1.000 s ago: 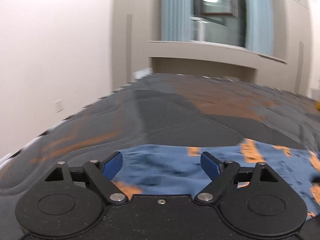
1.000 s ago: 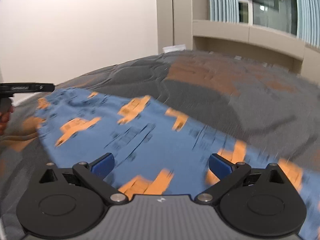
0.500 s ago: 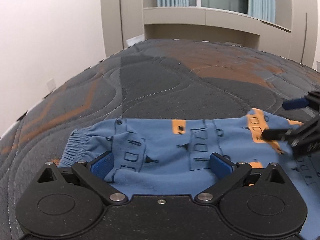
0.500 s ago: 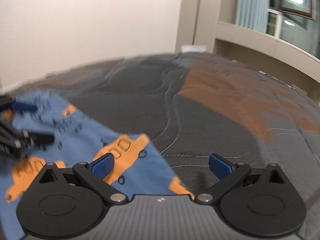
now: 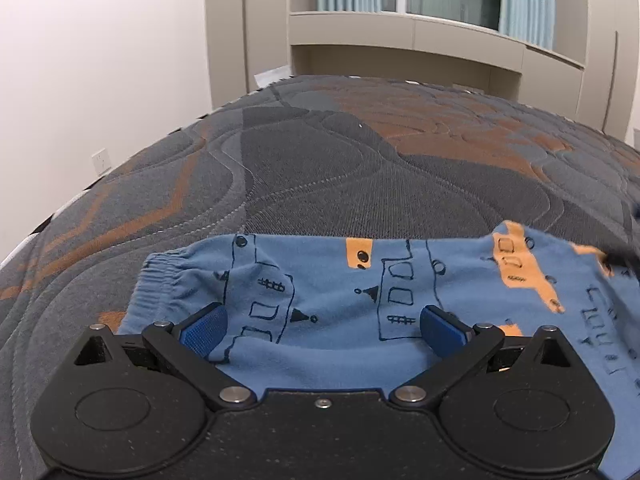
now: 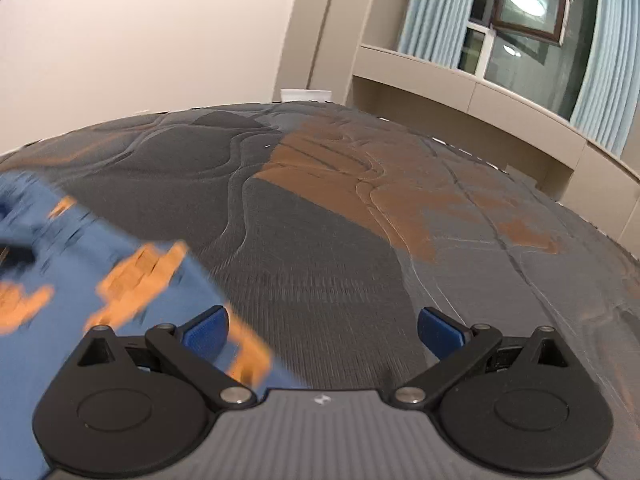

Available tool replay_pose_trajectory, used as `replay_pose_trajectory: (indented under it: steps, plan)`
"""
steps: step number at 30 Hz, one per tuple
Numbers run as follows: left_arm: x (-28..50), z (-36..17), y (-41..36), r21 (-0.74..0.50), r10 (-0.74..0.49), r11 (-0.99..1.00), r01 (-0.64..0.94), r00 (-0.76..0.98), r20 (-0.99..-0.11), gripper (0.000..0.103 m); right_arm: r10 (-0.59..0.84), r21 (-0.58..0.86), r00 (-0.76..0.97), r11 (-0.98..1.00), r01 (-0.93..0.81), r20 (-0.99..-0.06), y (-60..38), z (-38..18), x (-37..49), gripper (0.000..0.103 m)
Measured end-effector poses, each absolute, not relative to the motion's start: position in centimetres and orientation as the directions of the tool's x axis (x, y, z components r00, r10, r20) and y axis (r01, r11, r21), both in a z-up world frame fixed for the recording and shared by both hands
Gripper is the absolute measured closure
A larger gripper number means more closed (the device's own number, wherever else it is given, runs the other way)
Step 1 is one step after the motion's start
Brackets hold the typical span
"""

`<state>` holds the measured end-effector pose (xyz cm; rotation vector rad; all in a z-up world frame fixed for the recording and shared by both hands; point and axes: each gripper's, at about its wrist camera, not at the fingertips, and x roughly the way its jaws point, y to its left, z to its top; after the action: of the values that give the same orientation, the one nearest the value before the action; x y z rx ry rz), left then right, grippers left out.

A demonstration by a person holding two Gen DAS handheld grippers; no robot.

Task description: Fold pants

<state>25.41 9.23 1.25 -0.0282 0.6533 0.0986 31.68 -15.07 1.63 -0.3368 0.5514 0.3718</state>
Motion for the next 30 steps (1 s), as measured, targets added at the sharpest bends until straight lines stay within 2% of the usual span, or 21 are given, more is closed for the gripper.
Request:
replay_pose_trajectory:
  steps: [3,7,9,12,16,19,23,26,30]
  plan:
    - [24.1,2.1,7.4,-0.03,0.031,0.998,-0.059,0.81,-0.585,0.001,0.231,-0.259,0.792,0.862,-0.436,-0.565,-17.3,0.8,27.9,0.0]
    - [23.0,2.0,2.6,-0.002,-0.081,0.995,0.098,0.807,-0.585,0.001,0.053,-0.405,0.861,0.867,-0.292,-0.507,-21.3,-0.3,25.3,0.0]
    - [22.9,1.2,0.3,0.053,-0.08,0.989,0.141,0.792,-0.605,0.001,-0.045,-0.441,0.877,0.876,-0.196,-0.478,-24.1,-0.5,24.8,0.0]
    - [22.7,0.8,-1.5,0.092,-0.066,0.984,0.153,0.79,-0.61,0.001,-0.147,-0.449,0.859,0.888,-0.103,-0.49,-28.7,-0.9,23.7,0.0]
    - [23.2,1.4,-2.3,0.078,-0.035,0.991,0.108,0.776,-0.629,0.001,-0.183,-0.386,0.845,0.922,-0.03,-0.503,-34.9,-0.5,21.1,0.0]
    - [23.4,2.5,-4.4,0.065,-0.068,0.989,0.136,0.785,-0.616,0.001,-0.278,-0.38,0.84,0.92,0.094,-0.467,-37.6,0.1,18.4,0.0]
    - [23.5,3.4,-9.9,0.074,-0.167,0.962,0.261,0.785,-0.596,0.001,-0.154,-0.249,0.848,0.968,0.027,-0.507,-39.7,-0.2,14.4,0.0]
    - [23.8,2.9,-14.5,0.08,-0.259,0.922,0.378,0.759,-0.598,0.001,-0.162,-0.244,0.823,0.969,0.029,-0.545,-40.6,-1.0,13.0,0.0]
    - [25.0,1.1,-19.2,0.117,-0.259,0.896,0.428,0.717,-0.647,0.001,-0.109,-0.178,0.823,0.984,0.01,-0.558,-42.9,-0.1,11.1,0.0]
